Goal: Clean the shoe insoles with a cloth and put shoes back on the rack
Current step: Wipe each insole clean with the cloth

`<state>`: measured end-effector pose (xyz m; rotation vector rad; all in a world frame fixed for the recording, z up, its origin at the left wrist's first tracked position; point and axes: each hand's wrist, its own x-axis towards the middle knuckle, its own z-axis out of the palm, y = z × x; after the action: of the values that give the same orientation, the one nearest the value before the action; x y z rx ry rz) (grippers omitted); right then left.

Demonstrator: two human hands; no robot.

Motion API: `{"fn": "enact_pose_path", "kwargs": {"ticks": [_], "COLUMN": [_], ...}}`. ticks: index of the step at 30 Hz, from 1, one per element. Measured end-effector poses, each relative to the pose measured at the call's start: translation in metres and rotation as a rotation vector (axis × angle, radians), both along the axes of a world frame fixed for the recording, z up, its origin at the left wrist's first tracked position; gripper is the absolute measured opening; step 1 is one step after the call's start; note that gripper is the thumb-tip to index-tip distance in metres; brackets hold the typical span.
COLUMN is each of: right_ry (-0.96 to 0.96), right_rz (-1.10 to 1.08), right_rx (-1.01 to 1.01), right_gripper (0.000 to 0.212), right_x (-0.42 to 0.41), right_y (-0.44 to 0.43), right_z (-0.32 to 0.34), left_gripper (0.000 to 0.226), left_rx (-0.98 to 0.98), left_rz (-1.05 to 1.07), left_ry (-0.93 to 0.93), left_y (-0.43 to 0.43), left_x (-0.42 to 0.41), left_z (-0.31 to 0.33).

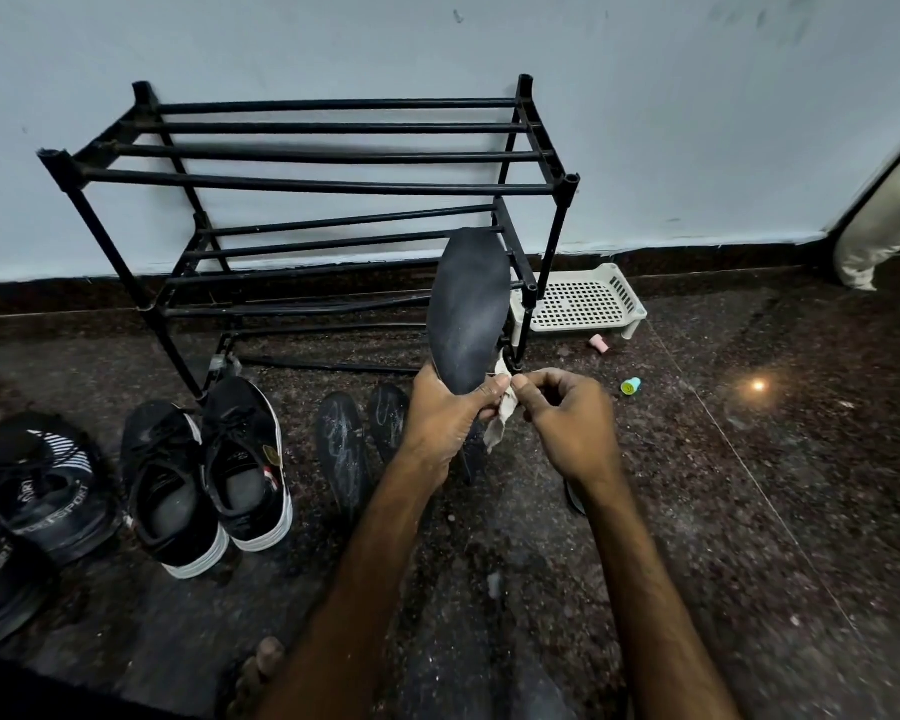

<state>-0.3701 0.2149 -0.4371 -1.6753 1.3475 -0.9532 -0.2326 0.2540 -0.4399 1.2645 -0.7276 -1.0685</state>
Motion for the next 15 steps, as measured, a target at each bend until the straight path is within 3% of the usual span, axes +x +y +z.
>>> {"fn": "enact_pose_path", "kwargs": {"ticks": [4,9,15], "right_ry": [0.174,0.205,-0.042], "right_rz": [-0.093,-0.061,0.246], "right_rx": [-0.078,-0.097,0.047], "right_gripper": [0.024,0.023,0.005], "right_x": [-0.0031,-0.0024,-0.0071], "right_y": [-0.0020,-0.0021,-0.0046], "right_z": [-0.0001,-0.0013,-0.0001], "left_gripper": [0.035,0.020,0.022], "left_rx": [-0.003,0.017,-0.028], "left_rz": [-0.064,-0.089,-0.048], "left_ry": [-0.109,-0.229,-0.285], "left_y": [0.0009,-0.0015,-0.0004], "left_x": [0.0034,0.0039,0.0081], "left_z": [0.0038,0.0001,0.0015]}}
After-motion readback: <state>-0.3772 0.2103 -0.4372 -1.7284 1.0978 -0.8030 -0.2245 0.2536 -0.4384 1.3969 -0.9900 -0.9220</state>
